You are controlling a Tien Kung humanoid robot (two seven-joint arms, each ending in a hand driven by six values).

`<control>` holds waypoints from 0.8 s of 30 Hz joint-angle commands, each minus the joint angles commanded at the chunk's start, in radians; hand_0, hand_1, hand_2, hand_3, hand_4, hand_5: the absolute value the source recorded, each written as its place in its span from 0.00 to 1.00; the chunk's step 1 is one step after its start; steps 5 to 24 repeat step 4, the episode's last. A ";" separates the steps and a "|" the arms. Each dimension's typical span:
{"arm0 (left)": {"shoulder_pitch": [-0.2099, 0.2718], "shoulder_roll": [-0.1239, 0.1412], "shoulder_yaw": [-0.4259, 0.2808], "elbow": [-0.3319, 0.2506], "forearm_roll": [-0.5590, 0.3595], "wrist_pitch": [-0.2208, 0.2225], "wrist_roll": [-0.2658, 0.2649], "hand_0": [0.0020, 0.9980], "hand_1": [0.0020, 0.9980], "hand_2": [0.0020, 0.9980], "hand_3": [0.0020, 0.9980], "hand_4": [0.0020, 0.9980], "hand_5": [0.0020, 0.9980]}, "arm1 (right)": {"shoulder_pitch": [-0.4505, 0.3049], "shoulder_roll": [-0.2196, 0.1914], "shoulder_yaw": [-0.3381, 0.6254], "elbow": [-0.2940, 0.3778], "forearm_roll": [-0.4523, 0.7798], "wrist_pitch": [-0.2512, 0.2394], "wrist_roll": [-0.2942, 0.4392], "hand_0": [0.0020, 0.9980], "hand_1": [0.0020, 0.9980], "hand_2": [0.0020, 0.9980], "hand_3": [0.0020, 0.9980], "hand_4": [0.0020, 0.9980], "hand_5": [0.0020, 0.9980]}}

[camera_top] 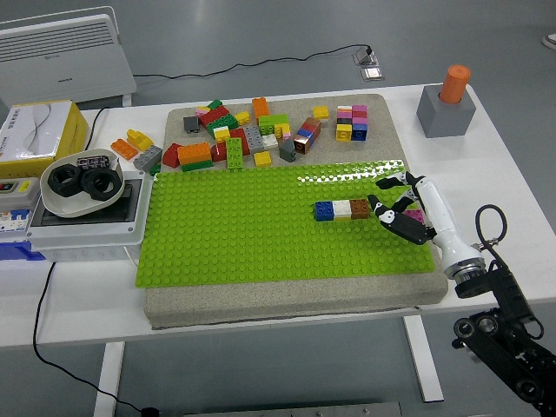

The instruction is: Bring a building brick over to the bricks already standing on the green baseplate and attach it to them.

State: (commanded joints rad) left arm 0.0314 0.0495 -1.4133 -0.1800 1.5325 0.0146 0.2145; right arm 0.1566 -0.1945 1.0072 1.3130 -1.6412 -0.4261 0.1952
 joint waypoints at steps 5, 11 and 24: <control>0.006 0.004 -0.032 0.000 0.026 0.033 -0.010 0.73 0.57 0.61 0.60 0.60 0.45 | 0.005 -0.007 0.001 0.004 0.004 0.000 -0.002 0.40 0.35 0.62 0.58 0.69 0.43; 0.006 0.004 -0.032 0.000 0.026 0.033 -0.010 0.73 0.57 0.61 0.60 0.60 0.45 | 0.005 -0.007 0.001 0.004 0.004 0.000 -0.002 0.40 0.35 0.62 0.58 0.69 0.43; 0.006 0.004 -0.032 0.000 0.026 0.033 -0.010 0.73 0.57 0.61 0.60 0.60 0.45 | 0.005 -0.007 0.001 0.004 0.004 0.000 -0.002 0.40 0.35 0.62 0.58 0.69 0.43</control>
